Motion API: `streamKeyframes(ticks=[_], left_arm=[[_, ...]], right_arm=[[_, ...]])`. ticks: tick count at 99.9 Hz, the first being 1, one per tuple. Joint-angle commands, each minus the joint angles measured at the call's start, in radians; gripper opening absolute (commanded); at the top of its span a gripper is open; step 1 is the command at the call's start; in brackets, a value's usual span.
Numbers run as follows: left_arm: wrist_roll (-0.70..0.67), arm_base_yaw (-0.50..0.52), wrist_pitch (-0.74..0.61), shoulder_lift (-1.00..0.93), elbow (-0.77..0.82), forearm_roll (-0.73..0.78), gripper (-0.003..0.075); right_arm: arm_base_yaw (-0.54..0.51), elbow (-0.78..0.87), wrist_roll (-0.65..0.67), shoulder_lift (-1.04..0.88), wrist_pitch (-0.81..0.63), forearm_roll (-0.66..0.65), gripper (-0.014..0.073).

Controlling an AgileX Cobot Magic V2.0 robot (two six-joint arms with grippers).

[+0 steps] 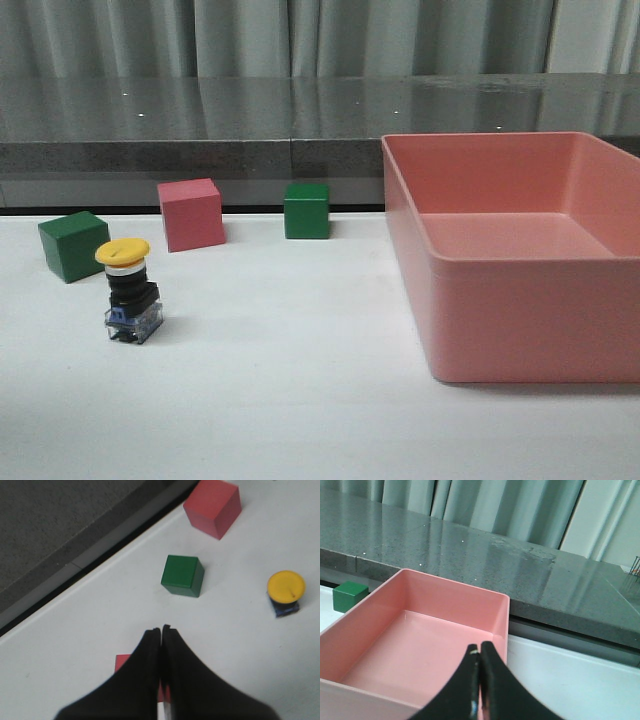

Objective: Place and stand button with both arms

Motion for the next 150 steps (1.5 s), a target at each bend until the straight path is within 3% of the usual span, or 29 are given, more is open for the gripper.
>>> streamKeyframes(ticks=[1,15,36,54,90,98,114,134,150], left_arm=[[-0.012,0.005,-0.157,-0.136,0.087,-0.076,-0.002],[-0.012,0.005,-0.27,-0.335,0.272,-0.163,-0.002],[-0.012,0.005,-0.334,-0.549,0.459,-0.247,-0.002],[-0.012,0.005,-0.337,-0.622,0.525,-0.387,-0.002],[-0.012,0.005,-0.364,-0.624,0.556,-0.389,-0.002],[-0.012,-0.02,-0.378,-0.624,0.564,-0.367,-0.002],[-0.02,-0.047,-0.554,-0.646,0.653,-0.318,-0.002],[-0.328,-0.009,-0.701,-0.779,0.822,-0.065,-0.002],[-0.352,0.046,-0.704,-0.914,0.913,-0.055,-0.002]], right_arm=[[-0.005,-0.028,0.0,0.009,-0.076,0.007,-0.0062],[-0.005,-0.028,0.0,0.009,-0.076,0.007,-0.0062],[-0.005,-0.028,0.0,0.009,-0.076,0.007,-0.0062],[-0.005,-0.028,0.0,0.009,-0.076,0.007,-0.0062],[-0.005,-0.028,0.0,0.009,-0.076,0.007,-0.0062],[-0.005,-0.028,0.0,0.009,-0.076,0.007,-0.0062],[-0.005,-0.028,0.0,0.009,-0.075,0.007,-0.0062],[-0.005,-0.028,0.0,0.009,-0.075,0.007,-0.0062],[-0.005,-0.028,0.0,0.009,-0.075,0.007,-0.0062]])
